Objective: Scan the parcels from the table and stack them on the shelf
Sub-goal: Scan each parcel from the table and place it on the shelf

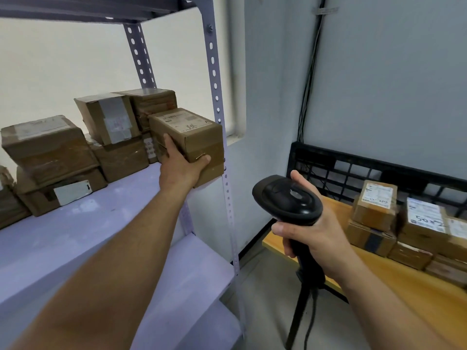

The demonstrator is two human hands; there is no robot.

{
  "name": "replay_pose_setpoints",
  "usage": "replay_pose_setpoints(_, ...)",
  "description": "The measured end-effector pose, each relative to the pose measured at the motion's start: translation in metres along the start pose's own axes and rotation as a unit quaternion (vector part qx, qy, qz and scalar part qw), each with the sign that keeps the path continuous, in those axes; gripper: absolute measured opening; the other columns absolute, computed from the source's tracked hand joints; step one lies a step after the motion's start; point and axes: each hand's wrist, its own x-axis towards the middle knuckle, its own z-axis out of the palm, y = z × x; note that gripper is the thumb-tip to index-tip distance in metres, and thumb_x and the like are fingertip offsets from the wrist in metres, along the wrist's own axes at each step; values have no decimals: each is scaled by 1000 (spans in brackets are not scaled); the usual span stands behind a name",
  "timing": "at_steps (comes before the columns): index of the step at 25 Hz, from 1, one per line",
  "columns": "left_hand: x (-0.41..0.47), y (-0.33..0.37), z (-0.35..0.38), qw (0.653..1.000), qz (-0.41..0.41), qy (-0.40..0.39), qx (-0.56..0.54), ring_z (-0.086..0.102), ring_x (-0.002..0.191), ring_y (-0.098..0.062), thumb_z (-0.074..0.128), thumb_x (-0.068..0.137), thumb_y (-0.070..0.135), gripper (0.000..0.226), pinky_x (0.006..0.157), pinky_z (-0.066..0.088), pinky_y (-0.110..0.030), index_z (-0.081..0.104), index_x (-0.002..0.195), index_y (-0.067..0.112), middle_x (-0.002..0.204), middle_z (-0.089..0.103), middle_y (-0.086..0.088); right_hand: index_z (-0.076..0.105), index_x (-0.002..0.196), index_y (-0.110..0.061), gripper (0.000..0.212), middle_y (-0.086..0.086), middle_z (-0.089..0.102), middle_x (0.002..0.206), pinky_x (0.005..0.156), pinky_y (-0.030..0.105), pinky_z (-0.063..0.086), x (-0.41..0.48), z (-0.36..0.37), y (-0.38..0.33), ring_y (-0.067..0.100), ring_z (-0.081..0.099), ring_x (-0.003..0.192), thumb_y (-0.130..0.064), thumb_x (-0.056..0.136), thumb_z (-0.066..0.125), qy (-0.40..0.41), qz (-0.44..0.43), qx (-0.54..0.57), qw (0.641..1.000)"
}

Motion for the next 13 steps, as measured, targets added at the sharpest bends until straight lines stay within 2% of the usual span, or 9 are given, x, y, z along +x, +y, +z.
replay_pose_setpoints(2,-5,2,3,1000,-3,4,1,41,134,-31,68,56,68,120,108,37,-52,5,151,31,151,37,-8,28,147,-44,106,4,70,76,46,33,50,-6,-3,10,27,56,49,2,68,83,12,1,1,1000)
replay_pose_setpoints(4,-24,7,6,999,-10,43,13,30,140,-28,74,66,61,115,111,31,-51,7,153,25,155,27,-8,29,146,-44,104,5,71,79,46,32,51,-11,-12,19,26,56,49,5,70,81,10,5,4,1000)
replay_pose_setpoints(6,-55,11,11,993,11,117,20,25,142,-25,73,75,53,101,113,29,-49,17,151,19,155,26,-8,31,146,-44,102,7,70,82,45,32,51,-15,-25,25,27,56,49,9,72,78,3,16,12,1000)
replay_pose_setpoints(8,-94,16,28,986,36,162,-6,28,138,-22,72,80,45,84,111,32,-45,29,147,17,150,32,-7,32,145,-46,104,8,68,81,45,32,50,-17,-47,28,27,56,49,7,70,81,-11,20,22,999)
replay_pose_setpoints(11,-147,28,77,990,39,126,-38,41,128,-20,70,85,38,69,104,41,-43,37,143,19,141,40,-3,33,142,-48,102,2,66,74,45,32,48,-22,-90,31,26,56,47,-4,64,81,-24,15,30,999)
replay_pose_setpoints(13,-171,36,117,994,52,84,-38,45,124,-21,70,86,32,64,103,42,-43,40,141,17,137,43,-3,34,138,-52,99,3,65,82,46,32,48,-28,-118,32,24,56,48,-7,64,82,-22,14,24,999)
